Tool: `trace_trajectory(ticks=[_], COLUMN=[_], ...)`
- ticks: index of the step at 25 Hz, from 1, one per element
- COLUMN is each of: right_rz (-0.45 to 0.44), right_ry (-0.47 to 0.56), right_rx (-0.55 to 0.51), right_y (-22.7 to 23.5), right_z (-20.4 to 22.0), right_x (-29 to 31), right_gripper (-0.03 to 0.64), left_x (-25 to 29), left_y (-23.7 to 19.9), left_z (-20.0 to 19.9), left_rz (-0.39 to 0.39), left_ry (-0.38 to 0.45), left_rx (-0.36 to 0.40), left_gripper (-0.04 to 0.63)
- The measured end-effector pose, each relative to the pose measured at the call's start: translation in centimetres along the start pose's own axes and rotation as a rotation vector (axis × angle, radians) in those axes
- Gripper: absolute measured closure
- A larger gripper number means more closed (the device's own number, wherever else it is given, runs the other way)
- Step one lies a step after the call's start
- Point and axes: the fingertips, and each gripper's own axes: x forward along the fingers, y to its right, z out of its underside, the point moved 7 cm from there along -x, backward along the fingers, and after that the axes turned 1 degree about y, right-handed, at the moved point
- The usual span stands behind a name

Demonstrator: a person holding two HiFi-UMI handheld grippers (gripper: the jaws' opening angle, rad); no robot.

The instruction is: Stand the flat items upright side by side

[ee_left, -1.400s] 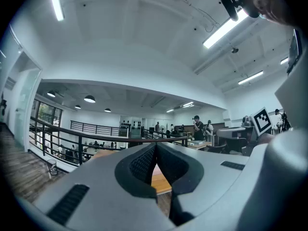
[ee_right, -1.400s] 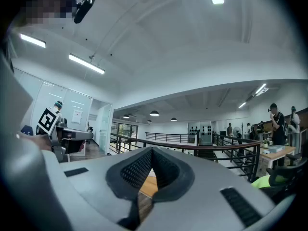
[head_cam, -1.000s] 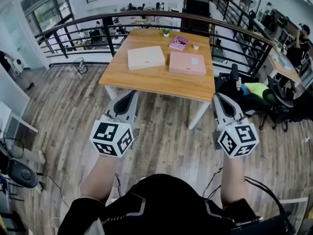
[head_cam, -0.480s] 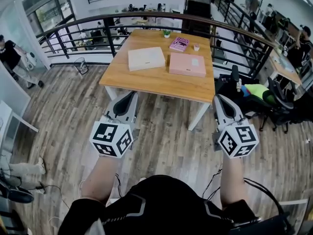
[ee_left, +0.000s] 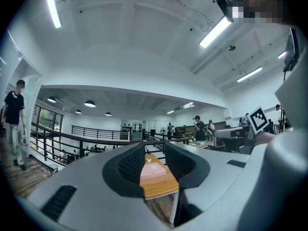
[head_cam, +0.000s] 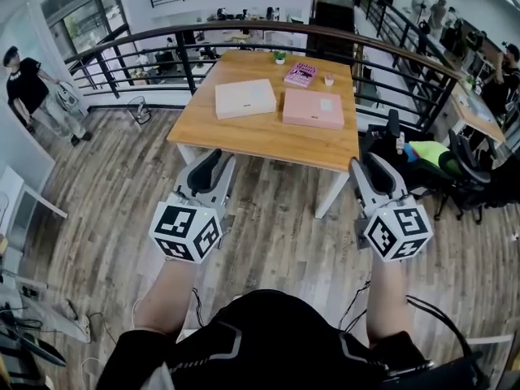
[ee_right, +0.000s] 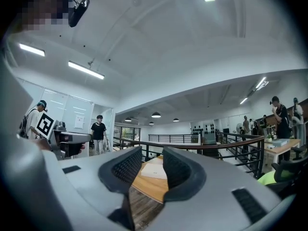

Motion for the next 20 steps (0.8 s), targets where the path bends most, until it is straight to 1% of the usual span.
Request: trace_trajectory(ticks=[1,2,5,7,9,11,15,20], right_rz=[-0.003,-0.005,-0.009,-0.011,-0.010,-0.013,-0.021,-0.039], right_ry=[-0.002,-0.003,-0.002,0.005,0.009,0.005,0.002,0.009], right_rx=[0.001,0.001,0.007,0.012,0.013,0.011,0.013,0.016], right_y=[0.1,0.2,0.5,0.9,1.3,1.8,2.9,5.2], right_z=[0.0,0.0,0.1,0.1,0.1,0.1,0.4,0.5], right_x=[0.0,0.0,0.0,0.0,-0.2,-0.4,-0.9,-1.5], right_gripper=[0.461,0.445,0.400,0.357,0.350,0.331,0.322,0.319], left_x=[0.0,0.1,0.3,0.5,0.7,0.9,1.5,2.5], left_y=[0.2,0.4,1.0,1.4,1.9,2.3,3.2,4.6], left_z=[0.0,0.1,0.2,0.3,0.4,0.4,0.8,1.1], left_rz=[0.012,0.020,0.043,0.064,0.072,0.063,0.059,0.028], left_ry=[-0.004,-0.008,-0.016,-0.021,-0.019,-0.016,-0.023,-0.039], left_rx=[0.002,0.004,0.012,0.020,0.024,0.024,0.021,0.051], left_gripper=[0.438,0.406,0.337,0.317,0.316,0.310,0.308,0.304])
